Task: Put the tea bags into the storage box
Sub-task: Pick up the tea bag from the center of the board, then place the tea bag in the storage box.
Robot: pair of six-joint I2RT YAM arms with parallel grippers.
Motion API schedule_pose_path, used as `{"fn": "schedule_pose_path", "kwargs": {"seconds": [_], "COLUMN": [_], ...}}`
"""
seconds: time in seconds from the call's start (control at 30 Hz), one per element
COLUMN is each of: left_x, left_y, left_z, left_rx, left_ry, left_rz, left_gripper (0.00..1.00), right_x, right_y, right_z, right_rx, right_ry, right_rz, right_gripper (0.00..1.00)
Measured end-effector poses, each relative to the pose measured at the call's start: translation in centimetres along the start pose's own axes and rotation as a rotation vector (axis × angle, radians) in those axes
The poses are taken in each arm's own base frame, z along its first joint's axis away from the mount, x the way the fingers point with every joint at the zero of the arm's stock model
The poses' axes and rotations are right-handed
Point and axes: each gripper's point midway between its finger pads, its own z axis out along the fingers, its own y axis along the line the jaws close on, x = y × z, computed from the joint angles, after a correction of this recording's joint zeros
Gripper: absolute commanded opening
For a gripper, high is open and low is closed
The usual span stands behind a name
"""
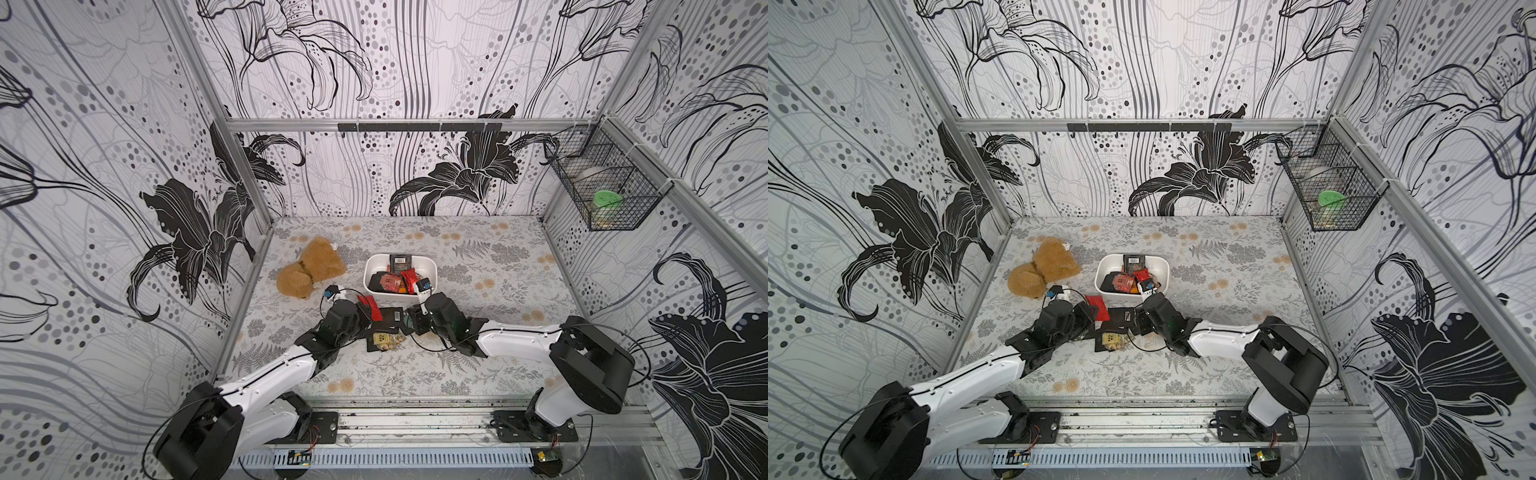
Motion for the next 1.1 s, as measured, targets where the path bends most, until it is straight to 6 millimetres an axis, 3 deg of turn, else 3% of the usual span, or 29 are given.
{"fn": "schedule_pose_path", "kwargs": {"seconds": [0.13,0.23,0.43,0.6,0.73,0.8,0.87,0.9,1.1], "left_x": [-3.2,-5.1,-5.8,-5.0,-4.4,-4.3,-4.7,-4.9,-6.5], "left_y": [-4.1,-7.6,-11.0,-10.4,-9.0,-8.2,-7.7,-7.6,-7.1], "left_z": [-0.8,-0.2,5.5,10.5,13.0,13.3,13.3,13.2,11.1], "left_rx": [0.023,0.058,0.021,-0.056,-0.121,-0.15,-0.178,-0.184,-0.215], "left_ry": [-0.071,-0.105,-0.087,-0.063,-0.06,-0.066,-0.089,-0.101,-0.16], "left_rz": [0.055,0.089,0.161,0.208,0.225,0.227,0.231,0.226,0.223], "left_gripper": [0.0,0.0,0.0,0.0,0.23,0.37,0.54,0.57,0.64], "right_x": [-0.4,-0.6,-1.3,-0.8,-1.6,-2.0,-2.0,-1.9,-1.6], "right_y": [-1.4,-2.4,-6.4,-8.1,-7.9,-8.0,-8.2,-8.3,-8.7], "right_z": [-1.4,-1.7,-2.2,-2.9,-3.5,-3.7,-3.8,-3.8,-3.7], "right_rx": [0.043,0.051,0.064,0.065,0.045,0.044,0.05,0.056,0.096], "right_ry": [-0.062,-0.078,-0.111,-0.115,-0.14,-0.153,-0.154,-0.15,-0.11], "right_rz": [0.043,0.075,0.206,0.26,0.275,0.285,0.29,0.29,0.266], "right_gripper": [0.33,0.33,0.33,0.43,0.69,0.76,0.9,0.97,0.96]}}
